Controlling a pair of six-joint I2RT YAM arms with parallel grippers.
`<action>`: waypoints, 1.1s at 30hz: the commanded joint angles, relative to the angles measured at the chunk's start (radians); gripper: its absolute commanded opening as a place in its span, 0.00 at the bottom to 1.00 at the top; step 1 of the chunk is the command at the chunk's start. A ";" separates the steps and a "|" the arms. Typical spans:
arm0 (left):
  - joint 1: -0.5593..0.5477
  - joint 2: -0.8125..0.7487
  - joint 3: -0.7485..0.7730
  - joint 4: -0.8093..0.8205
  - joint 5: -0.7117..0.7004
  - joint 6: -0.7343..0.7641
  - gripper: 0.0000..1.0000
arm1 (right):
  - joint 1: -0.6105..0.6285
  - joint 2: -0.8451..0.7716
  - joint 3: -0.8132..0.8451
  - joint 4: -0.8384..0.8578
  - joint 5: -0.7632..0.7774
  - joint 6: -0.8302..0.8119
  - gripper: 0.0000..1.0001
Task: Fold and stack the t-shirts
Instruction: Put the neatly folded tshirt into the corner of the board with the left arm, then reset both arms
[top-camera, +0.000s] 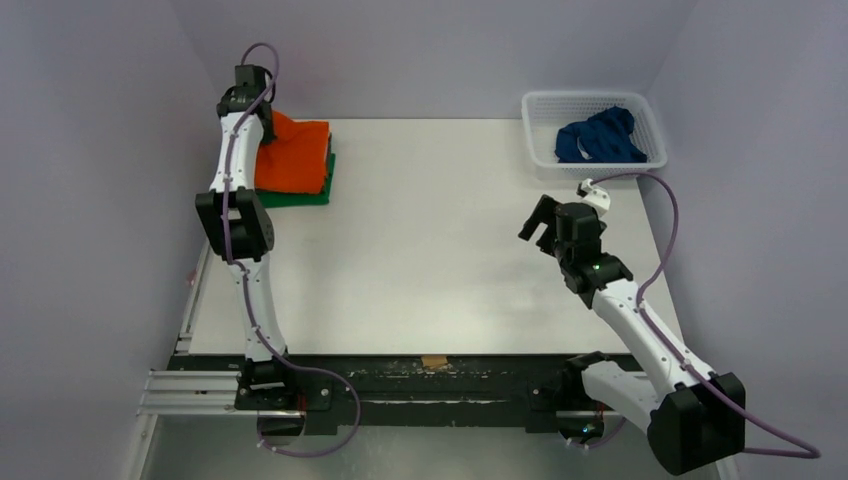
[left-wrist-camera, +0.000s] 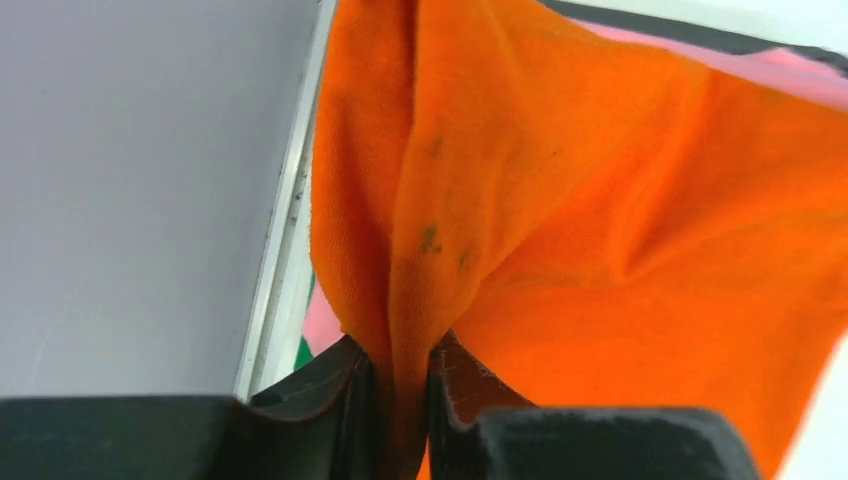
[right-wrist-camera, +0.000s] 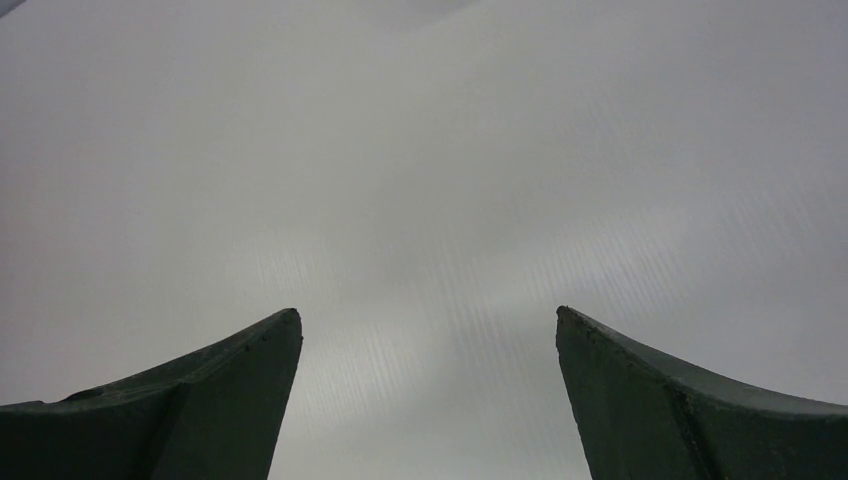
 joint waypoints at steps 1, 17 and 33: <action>0.046 -0.001 0.032 0.048 0.006 -0.100 0.31 | -0.002 0.023 0.031 0.017 0.039 -0.012 0.97; 0.045 -0.530 -0.355 0.056 0.307 -0.445 1.00 | -0.002 -0.047 0.036 -0.041 0.010 0.007 0.98; -0.514 -1.458 -1.838 0.585 0.265 -0.598 1.00 | 0.000 -0.208 -0.144 -0.065 -0.027 0.081 0.96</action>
